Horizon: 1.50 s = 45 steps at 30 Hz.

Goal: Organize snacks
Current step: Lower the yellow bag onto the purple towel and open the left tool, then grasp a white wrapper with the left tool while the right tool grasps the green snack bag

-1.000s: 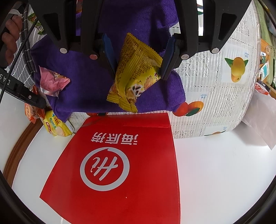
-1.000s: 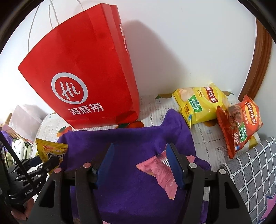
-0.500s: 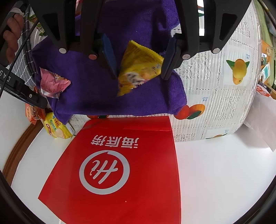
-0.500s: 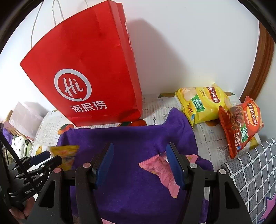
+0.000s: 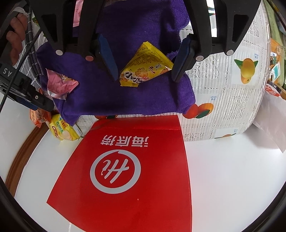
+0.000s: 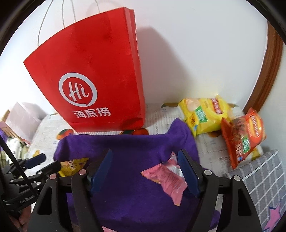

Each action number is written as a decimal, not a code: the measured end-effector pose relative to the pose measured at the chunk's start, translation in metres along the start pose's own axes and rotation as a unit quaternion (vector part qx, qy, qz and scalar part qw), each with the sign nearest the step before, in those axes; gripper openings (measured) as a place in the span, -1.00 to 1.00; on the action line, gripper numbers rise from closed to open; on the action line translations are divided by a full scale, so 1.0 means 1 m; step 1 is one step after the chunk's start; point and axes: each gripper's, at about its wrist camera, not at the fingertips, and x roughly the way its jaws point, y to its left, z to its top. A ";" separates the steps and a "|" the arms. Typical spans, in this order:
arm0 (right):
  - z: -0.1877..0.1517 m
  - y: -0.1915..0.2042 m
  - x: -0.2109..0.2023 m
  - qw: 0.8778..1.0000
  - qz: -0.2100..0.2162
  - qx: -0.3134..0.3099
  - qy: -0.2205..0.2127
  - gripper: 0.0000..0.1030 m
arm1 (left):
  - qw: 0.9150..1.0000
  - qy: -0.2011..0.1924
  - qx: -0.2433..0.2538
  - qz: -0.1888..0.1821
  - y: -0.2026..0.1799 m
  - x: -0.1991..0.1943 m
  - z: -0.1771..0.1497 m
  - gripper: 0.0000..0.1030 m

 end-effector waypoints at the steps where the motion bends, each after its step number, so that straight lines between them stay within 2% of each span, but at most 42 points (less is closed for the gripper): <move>1: 0.000 0.003 -0.002 1.000 -0.007 -0.005 -0.005 0.51 | 1.000 -0.001 0.000 0.000 0.000 -0.001 0.000 0.18; 3: 0.000 0.005 -0.005 1.000 -0.013 -0.009 -0.012 0.59 | 1.000 -0.005 0.000 0.001 0.000 -0.002 0.001 0.18; 8: -0.001 0.015 -0.021 0.998 -0.020 -0.025 -0.054 0.59 | 1.000 -0.018 0.002 -0.001 -0.002 -0.010 0.001 0.18; 11: -0.001 0.023 -0.028 0.996 -0.042 -0.041 -0.065 0.59 | 1.000 -0.027 0.005 -0.003 -0.005 -0.019 0.002 0.18; 16: -0.008 0.034 -0.040 0.996 -0.018 -0.059 -0.069 0.59 | 0.998 -0.054 0.005 -0.005 -0.008 -0.042 0.003 0.18; 18: -0.014 0.033 -0.046 0.997 -0.003 -0.043 -0.061 0.59 | 0.998 -0.059 -0.003 -0.002 -0.007 -0.049 0.003 0.18; 22: -0.040 0.025 -0.068 0.997 -0.003 -0.025 -0.068 0.59 | 0.998 -0.064 -0.014 -0.007 -0.009 -0.067 0.001 0.17; 25: -0.059 0.015 -0.088 0.997 -0.012 -0.033 -0.072 0.59 | 0.996 -0.087 -0.014 0.000 -0.015 -0.091 -0.011 0.17; 27: -0.068 0.006 -0.100 0.997 -0.010 -0.026 -0.066 0.59 | 0.996 -0.089 -0.017 -0.009 -0.016 -0.102 -0.020 0.17; 33: -0.103 -0.023 -0.132 0.998 0.021 0.008 -0.056 0.59 | 0.998 -0.068 0.004 0.003 -0.019 -0.122 -0.053 0.17; 39: -0.140 -0.042 -0.139 0.999 0.023 0.022 -0.028 0.59 | 0.998 -0.054 -0.008 0.021 -0.008 -0.133 -0.090 0.17; 45: -0.169 -0.059 -0.123 0.998 0.032 0.055 -0.001 0.59 | 0.998 -0.040 -0.030 0.036 0.005 -0.129 -0.122 0.17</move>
